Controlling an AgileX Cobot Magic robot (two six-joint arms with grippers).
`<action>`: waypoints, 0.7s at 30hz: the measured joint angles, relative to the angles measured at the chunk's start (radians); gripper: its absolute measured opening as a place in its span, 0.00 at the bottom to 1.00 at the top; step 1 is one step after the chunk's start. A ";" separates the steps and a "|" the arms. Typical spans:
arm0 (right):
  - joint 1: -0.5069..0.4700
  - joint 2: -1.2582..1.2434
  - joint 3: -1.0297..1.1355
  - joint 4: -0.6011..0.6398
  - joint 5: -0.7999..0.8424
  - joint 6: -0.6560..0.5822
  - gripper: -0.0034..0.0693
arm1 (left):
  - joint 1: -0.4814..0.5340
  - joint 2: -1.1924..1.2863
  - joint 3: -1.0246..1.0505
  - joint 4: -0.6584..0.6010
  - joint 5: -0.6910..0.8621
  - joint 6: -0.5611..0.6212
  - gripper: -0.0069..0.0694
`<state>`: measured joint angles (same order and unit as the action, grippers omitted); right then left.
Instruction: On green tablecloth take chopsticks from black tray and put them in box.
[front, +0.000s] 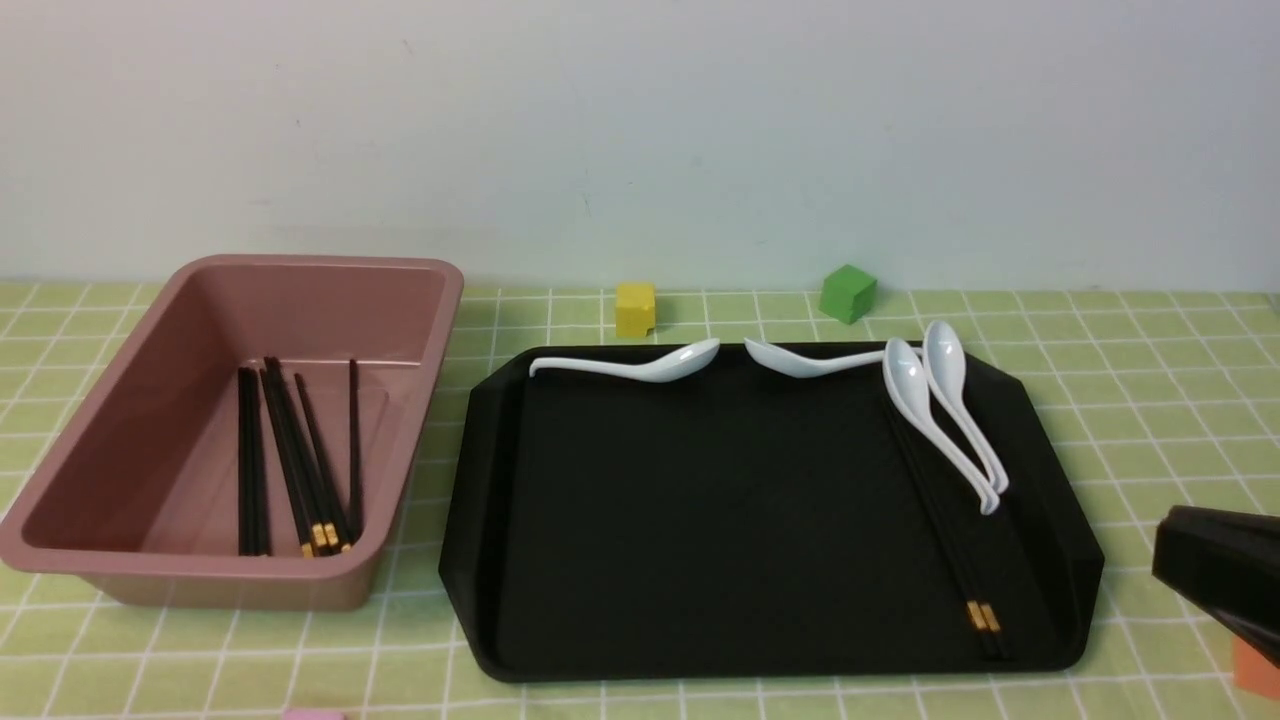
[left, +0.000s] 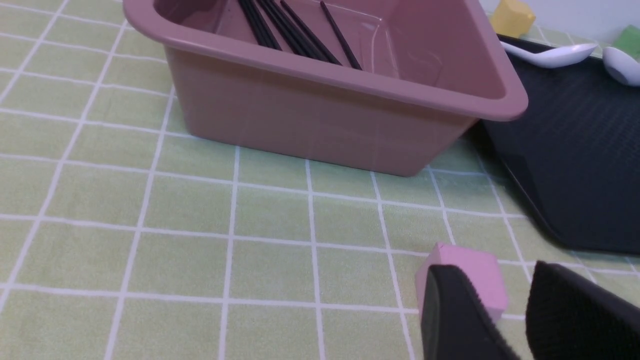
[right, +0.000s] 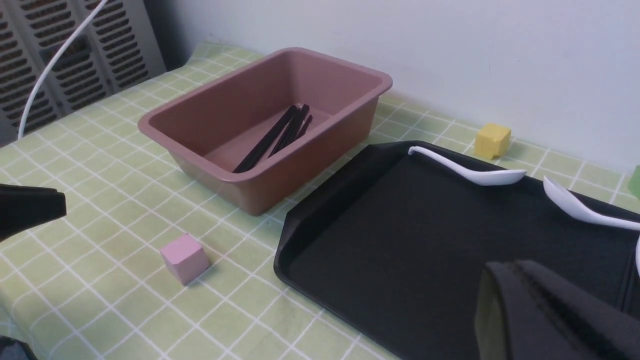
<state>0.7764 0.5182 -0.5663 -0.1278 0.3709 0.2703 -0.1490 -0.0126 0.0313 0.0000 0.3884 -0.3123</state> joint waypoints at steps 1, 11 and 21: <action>0.000 -0.001 0.005 0.001 -0.011 0.000 0.07 | 0.000 0.000 0.000 0.000 0.000 0.000 0.40; -0.286 -0.279 0.331 0.088 -0.151 -0.165 0.08 | 0.000 0.000 0.000 0.000 0.000 0.000 0.40; -0.638 -0.527 0.585 0.237 -0.143 -0.283 0.09 | 0.000 0.000 0.000 0.000 0.000 0.000 0.40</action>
<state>0.1382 -0.0089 0.0186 0.1092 0.2283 -0.0126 -0.1490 -0.0126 0.0313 0.0000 0.3883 -0.3123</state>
